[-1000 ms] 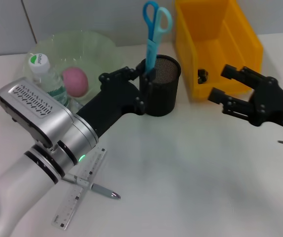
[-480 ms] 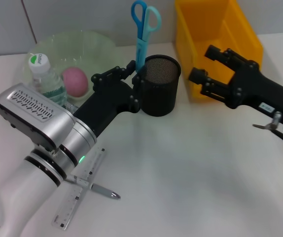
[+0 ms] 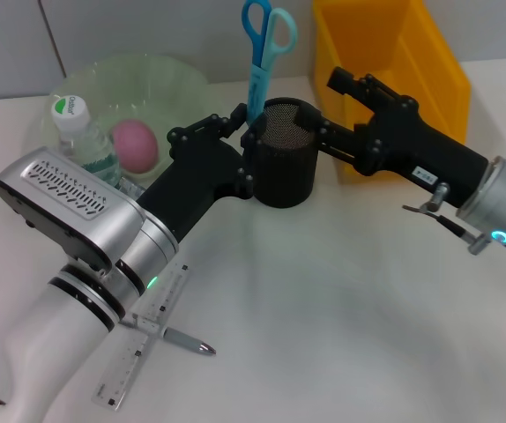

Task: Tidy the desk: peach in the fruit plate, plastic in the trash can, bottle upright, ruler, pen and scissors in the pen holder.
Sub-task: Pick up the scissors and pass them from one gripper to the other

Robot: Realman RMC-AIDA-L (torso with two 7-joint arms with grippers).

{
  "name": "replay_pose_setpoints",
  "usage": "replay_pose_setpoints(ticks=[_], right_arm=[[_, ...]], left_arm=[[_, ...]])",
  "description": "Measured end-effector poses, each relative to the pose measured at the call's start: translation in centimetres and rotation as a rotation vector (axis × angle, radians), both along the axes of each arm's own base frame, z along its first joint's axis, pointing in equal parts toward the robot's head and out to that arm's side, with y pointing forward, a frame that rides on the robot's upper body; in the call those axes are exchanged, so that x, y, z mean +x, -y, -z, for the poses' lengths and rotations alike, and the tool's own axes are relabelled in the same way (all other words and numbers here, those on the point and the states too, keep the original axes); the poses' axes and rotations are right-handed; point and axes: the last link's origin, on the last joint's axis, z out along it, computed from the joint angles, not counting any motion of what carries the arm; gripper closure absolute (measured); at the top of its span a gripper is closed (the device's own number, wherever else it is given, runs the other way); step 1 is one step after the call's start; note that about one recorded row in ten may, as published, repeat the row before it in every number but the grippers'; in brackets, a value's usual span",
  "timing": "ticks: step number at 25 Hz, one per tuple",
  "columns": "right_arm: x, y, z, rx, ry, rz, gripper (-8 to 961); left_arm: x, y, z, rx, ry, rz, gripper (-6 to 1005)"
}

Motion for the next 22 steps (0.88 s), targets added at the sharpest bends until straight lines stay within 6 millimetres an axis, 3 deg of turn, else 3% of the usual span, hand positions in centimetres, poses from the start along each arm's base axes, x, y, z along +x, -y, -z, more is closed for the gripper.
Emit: replay_pose_setpoints(ticks=[10,22], right_arm=[[-1.9,-0.6,2.5,0.049,0.006,0.002,142],[-3.5,-0.7,3.8,0.155,0.000,0.019,181]], left_arm=[[-0.1,-0.1,0.0,0.012,-0.010,-0.010,786],[-0.3,0.0,0.3,-0.001,-0.023,-0.018,778]])
